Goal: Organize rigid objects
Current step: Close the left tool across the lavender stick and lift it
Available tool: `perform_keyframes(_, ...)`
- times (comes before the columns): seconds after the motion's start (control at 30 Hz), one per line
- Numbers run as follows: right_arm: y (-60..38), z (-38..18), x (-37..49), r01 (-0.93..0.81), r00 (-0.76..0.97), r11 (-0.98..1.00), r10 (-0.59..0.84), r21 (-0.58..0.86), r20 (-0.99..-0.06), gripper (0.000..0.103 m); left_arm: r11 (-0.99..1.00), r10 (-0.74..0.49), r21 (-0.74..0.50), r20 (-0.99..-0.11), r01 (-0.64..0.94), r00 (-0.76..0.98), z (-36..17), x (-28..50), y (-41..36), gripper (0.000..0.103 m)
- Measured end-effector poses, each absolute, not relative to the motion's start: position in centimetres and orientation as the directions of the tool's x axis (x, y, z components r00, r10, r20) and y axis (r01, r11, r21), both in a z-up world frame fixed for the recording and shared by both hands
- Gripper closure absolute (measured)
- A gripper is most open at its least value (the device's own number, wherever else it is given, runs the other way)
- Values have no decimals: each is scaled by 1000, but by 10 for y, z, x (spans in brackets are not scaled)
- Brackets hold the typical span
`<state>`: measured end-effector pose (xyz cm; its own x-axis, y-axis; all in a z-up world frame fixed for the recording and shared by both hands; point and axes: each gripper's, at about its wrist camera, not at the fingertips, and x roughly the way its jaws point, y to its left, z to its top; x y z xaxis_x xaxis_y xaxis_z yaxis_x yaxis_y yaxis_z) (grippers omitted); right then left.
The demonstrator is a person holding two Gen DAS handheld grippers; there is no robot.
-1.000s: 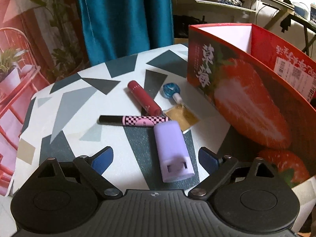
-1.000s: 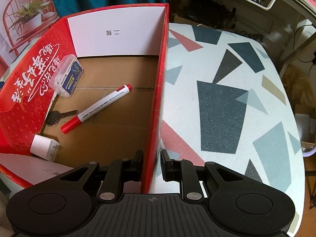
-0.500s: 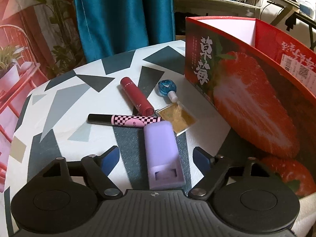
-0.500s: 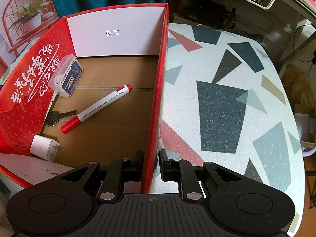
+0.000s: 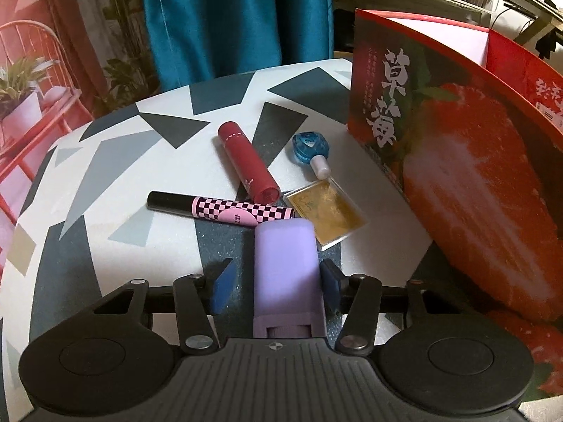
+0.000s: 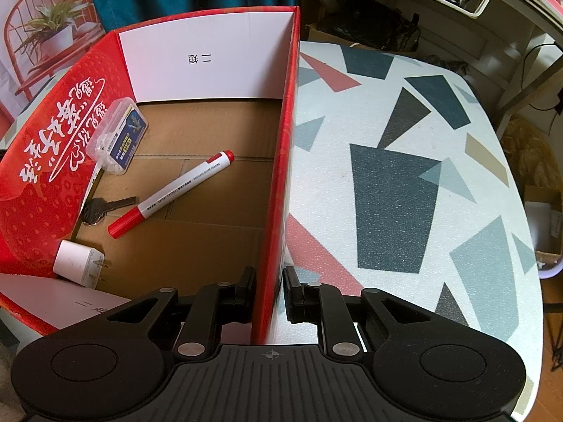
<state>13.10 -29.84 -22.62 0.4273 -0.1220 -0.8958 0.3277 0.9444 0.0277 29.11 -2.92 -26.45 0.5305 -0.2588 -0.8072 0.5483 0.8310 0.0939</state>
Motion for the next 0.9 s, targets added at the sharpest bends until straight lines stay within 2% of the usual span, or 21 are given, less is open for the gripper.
perform_keyframes(0.23,-299,-226,131,327,428,945,-122,28,-896,88,844,-266,63,-812,532,519,-264,279,-17,48)
perform_keyframes(0.3,-298,-226,131,327,428,945,-122,28,-895,88,853,-270,49,-811,519,519,-266,275,-10,55)
perform_keyframes(0.33,-299,-226,131,327,428,944,-122,28,-895,88,861,-270,40,-809,507,523,-265,273,-6,55)
perform_keyframes(0.43,-299,-226,131,329,429,944,-122,29,-895,88,891,-236,40,-810,451,537,-264,267,3,58)
perform_keyframes(0.77,-299,-225,131,332,433,943,-121,33,-893,87,980,-115,-2,-821,198,560,-262,263,25,58)
perform_keyframes(0.83,-299,-225,131,333,435,942,-120,35,-893,87,980,-140,-37,-825,195,547,-262,263,20,56)
perform_keyframes(0.9,-299,-225,131,337,437,941,-118,40,-892,87,973,-196,-96,-827,211,526,-261,260,16,45)
